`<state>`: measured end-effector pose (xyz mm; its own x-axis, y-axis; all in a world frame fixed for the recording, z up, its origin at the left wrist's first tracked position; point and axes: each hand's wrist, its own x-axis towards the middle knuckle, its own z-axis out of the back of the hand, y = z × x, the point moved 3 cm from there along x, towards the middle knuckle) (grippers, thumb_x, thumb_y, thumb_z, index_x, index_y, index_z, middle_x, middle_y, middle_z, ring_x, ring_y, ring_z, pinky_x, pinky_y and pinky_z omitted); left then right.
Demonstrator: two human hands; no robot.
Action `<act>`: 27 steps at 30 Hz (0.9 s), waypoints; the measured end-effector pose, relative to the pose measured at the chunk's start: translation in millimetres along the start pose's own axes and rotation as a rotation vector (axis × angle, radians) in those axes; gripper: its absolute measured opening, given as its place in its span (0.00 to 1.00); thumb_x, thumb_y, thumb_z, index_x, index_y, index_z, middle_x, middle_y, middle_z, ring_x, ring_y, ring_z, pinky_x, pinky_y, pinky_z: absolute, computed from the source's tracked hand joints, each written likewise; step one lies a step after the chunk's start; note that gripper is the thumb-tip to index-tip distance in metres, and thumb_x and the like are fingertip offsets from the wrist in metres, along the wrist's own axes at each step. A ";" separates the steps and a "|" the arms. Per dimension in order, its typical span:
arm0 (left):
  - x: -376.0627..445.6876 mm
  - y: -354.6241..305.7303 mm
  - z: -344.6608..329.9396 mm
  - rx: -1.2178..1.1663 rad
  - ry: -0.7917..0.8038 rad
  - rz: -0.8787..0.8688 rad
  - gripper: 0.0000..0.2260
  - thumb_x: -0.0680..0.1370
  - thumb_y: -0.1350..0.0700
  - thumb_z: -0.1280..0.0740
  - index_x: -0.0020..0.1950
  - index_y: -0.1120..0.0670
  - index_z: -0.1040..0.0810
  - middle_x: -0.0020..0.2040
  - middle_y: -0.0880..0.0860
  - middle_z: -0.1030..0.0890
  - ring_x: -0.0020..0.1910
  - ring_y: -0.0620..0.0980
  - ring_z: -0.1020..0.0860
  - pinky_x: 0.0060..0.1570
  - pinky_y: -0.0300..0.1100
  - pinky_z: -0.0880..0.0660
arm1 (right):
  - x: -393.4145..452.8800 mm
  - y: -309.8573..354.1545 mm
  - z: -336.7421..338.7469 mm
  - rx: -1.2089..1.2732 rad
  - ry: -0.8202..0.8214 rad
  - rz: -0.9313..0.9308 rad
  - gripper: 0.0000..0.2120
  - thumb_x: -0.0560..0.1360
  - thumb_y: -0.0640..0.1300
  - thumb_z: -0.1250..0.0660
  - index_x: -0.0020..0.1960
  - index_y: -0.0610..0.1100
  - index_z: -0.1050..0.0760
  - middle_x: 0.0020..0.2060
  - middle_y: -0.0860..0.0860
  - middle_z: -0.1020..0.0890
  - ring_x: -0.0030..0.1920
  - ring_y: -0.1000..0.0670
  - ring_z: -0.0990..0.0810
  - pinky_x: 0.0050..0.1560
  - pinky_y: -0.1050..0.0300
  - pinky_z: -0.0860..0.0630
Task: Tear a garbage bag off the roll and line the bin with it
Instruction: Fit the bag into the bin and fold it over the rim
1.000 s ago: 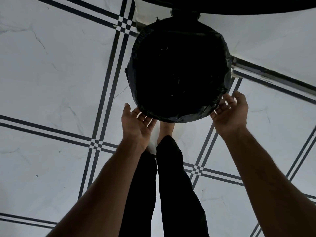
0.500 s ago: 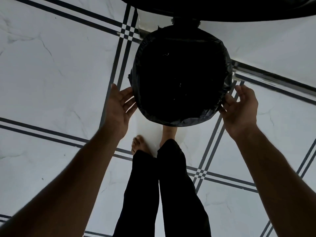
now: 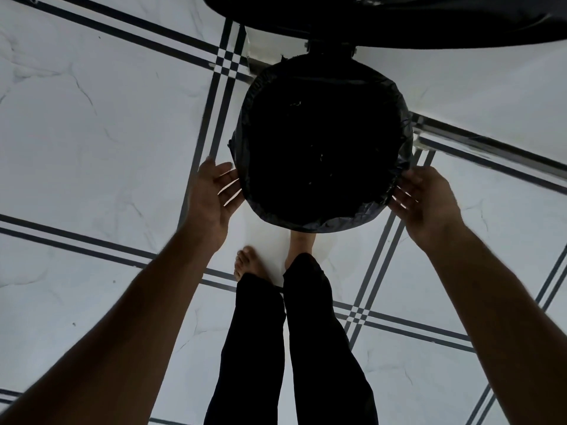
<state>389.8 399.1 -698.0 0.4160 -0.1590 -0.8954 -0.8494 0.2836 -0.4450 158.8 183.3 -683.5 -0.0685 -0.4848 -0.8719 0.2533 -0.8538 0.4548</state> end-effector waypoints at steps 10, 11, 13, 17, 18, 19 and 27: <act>15.7 -13.6 2.3 0.374 -0.156 -0.141 0.15 0.80 0.52 0.40 0.57 0.58 0.19 0.49 0.53 0.16 0.52 0.54 0.18 0.54 0.47 0.23 | 14.6 8.0 6.7 -0.157 -0.084 0.105 0.09 0.77 0.49 0.37 0.40 0.48 0.24 0.34 0.54 0.19 0.36 0.53 0.21 0.42 0.58 0.24; 16.8 -20.2 2.3 0.511 -0.255 -0.244 0.13 0.78 0.55 0.39 0.55 0.59 0.19 0.50 0.57 0.16 0.53 0.58 0.19 0.55 0.50 0.23 | 18.1 14.6 7.4 -0.292 -0.142 0.243 0.08 0.76 0.51 0.35 0.42 0.49 0.22 0.35 0.54 0.19 0.37 0.54 0.21 0.44 0.58 0.24; 13.1 -34.8 -4.6 0.591 -0.340 -0.390 0.10 0.76 0.56 0.39 0.51 0.56 0.19 0.53 0.57 0.16 0.56 0.57 0.20 0.56 0.49 0.24 | 22.5 30.1 2.7 -0.422 -0.134 0.482 0.06 0.75 0.51 0.33 0.46 0.50 0.20 0.38 0.56 0.18 0.39 0.58 0.22 0.46 0.60 0.25; 23.1 -70.1 -33.4 0.717 -0.165 -0.456 0.08 0.72 0.52 0.37 0.41 0.51 0.19 0.43 0.54 0.17 0.45 0.52 0.20 0.48 0.47 0.23 | 37.8 51.3 -11.8 -0.479 0.080 0.605 0.08 0.78 0.39 0.32 0.42 0.47 0.19 0.33 0.57 0.19 0.36 0.58 0.23 0.42 0.62 0.25; 28.1 -77.3 -38.3 0.742 -0.129 -0.437 0.08 0.70 0.52 0.36 0.40 0.53 0.19 0.41 0.55 0.18 0.41 0.51 0.22 0.44 0.48 0.24 | 43.0 54.6 -13.3 -0.482 0.090 0.589 0.11 0.78 0.38 0.32 0.38 0.48 0.20 0.30 0.58 0.20 0.34 0.57 0.23 0.40 0.61 0.25; 33.9 -83.0 -42.1 0.752 -0.105 -0.412 0.09 0.69 0.53 0.35 0.40 0.57 0.18 0.40 0.57 0.18 0.39 0.54 0.23 0.43 0.50 0.23 | 47.4 55.6 -15.0 -0.466 0.108 0.550 0.13 0.79 0.37 0.33 0.37 0.48 0.21 0.27 0.58 0.20 0.31 0.58 0.24 0.37 0.62 0.26; 59.2 -84.0 -43.7 0.562 0.079 -0.250 0.05 0.79 0.58 0.33 0.44 0.52 0.20 0.42 0.51 0.19 0.37 0.47 0.20 0.39 0.37 0.21 | 76.6 57.8 -27.4 -0.346 0.214 0.294 0.12 0.80 0.36 0.37 0.40 0.46 0.23 0.31 0.53 0.19 0.31 0.54 0.22 0.31 0.61 0.24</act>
<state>471.5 324.5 -712.8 0.5365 -0.3486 -0.7685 -0.4194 0.6801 -0.6013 194.7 102.1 -729.0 0.2441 -0.6151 -0.7498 0.5395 -0.5563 0.6320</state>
